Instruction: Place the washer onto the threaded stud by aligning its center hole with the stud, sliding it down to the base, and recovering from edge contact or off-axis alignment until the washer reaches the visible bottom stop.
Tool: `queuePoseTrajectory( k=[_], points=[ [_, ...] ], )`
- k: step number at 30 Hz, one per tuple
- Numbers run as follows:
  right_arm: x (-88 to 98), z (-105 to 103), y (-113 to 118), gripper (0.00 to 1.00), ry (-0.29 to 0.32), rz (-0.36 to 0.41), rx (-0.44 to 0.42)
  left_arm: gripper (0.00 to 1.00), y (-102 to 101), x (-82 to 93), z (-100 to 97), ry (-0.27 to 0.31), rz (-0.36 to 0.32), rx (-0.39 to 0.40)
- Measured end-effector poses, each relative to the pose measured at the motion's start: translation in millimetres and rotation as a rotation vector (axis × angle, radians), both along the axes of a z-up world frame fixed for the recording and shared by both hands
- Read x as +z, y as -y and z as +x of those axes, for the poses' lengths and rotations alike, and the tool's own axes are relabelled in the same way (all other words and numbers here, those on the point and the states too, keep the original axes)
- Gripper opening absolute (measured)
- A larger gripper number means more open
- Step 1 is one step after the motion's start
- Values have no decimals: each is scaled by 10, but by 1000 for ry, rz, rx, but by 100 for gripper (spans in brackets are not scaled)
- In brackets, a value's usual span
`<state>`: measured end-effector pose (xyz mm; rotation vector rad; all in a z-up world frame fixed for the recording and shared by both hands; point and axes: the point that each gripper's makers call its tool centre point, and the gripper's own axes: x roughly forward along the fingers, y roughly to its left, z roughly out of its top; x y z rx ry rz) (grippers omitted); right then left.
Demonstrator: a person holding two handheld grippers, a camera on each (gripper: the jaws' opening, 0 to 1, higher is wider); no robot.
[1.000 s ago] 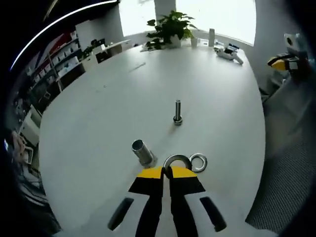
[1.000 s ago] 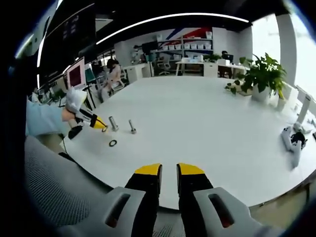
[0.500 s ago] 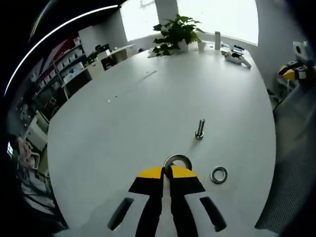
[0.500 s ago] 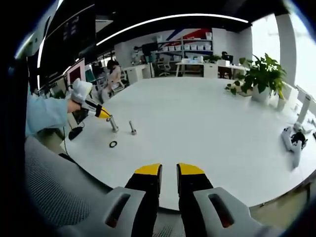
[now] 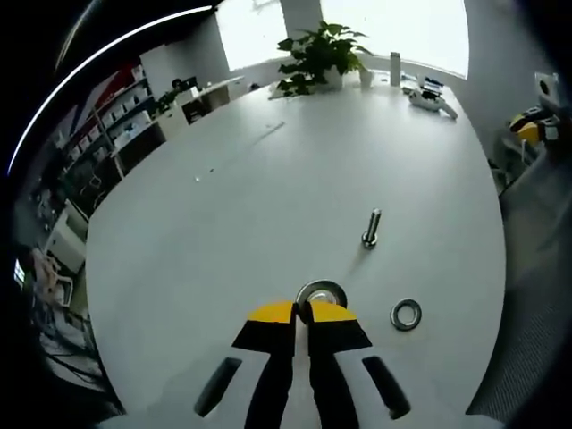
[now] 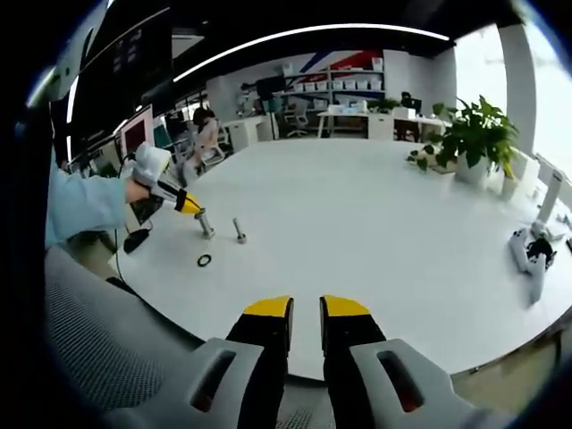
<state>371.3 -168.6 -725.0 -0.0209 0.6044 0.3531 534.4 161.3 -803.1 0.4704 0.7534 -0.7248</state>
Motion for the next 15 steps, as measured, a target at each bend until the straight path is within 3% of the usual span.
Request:
queuePoseTrajectory(
  k=[15],
  points=[
    [12,3,2,14,8,4,-4,6,49,25,30,43,27,-60]
  ],
)
